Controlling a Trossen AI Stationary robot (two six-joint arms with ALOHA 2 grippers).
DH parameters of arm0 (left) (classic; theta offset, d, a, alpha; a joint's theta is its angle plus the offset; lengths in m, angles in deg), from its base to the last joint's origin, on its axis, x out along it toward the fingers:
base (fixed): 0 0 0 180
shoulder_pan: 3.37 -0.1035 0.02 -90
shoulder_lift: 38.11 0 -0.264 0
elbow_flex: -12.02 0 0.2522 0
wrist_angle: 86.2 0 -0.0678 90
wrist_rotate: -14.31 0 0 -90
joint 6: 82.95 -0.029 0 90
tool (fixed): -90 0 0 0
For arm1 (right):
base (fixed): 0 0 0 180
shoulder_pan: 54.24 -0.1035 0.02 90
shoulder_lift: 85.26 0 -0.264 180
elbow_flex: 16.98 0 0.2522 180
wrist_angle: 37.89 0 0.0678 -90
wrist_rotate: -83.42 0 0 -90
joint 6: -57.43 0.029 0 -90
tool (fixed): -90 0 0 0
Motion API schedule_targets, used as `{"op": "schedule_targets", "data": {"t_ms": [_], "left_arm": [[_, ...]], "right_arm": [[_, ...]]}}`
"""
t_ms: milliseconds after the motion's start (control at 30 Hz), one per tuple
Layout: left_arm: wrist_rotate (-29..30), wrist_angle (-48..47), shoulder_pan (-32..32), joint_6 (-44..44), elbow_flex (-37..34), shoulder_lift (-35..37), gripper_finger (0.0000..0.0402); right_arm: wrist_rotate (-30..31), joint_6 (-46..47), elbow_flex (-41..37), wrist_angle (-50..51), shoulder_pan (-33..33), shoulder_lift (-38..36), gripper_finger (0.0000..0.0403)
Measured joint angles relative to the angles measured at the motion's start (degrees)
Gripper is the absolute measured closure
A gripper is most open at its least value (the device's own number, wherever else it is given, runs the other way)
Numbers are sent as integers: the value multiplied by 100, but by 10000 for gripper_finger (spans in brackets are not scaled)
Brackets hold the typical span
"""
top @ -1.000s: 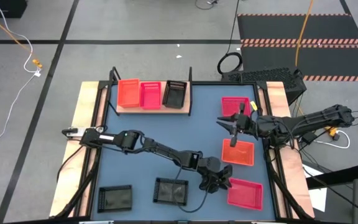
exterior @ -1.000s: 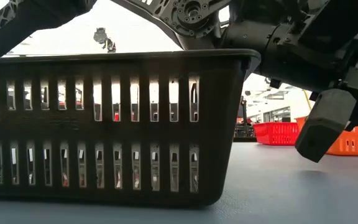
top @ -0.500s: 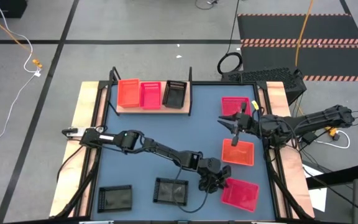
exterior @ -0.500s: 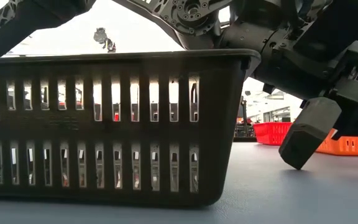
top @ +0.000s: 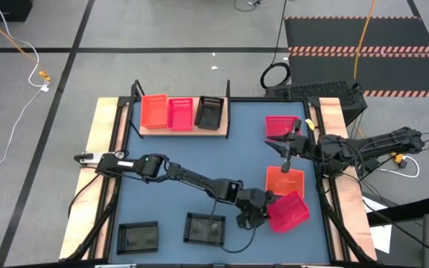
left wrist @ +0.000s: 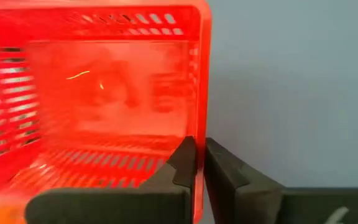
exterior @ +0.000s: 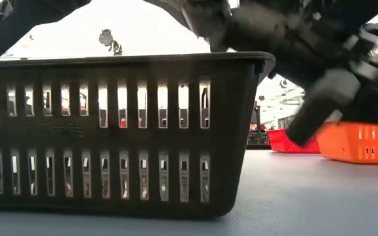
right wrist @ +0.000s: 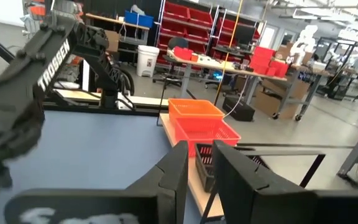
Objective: Stack baskets on shelf by color
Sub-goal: Stack the bottom red bin on top of the red bin on the shelf
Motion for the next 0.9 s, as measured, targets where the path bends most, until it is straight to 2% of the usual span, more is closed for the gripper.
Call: {"op": "schedule_targets", "data": {"t_ms": [167,333,533,733,900], "left_arm": [[1120,-1281,93,554,-7,627,394],[2108,-2617,57,1683,-7,1325,379],[2443,-4032,40,2623,-7,2063,394],[2512,-5141,125,3356,-7,2657,387],[3120,-6562,87,4382,-4,3111,394]], "right_arm": [[0,-258,0,6,0,-243,337],[0,-525,0,-30,2,-513,337],[0,-790,0,-134,2,-721,337],[0,-1034,0,-323,2,-745,337],[0,-1075,0,-329,2,-745,337]]}}
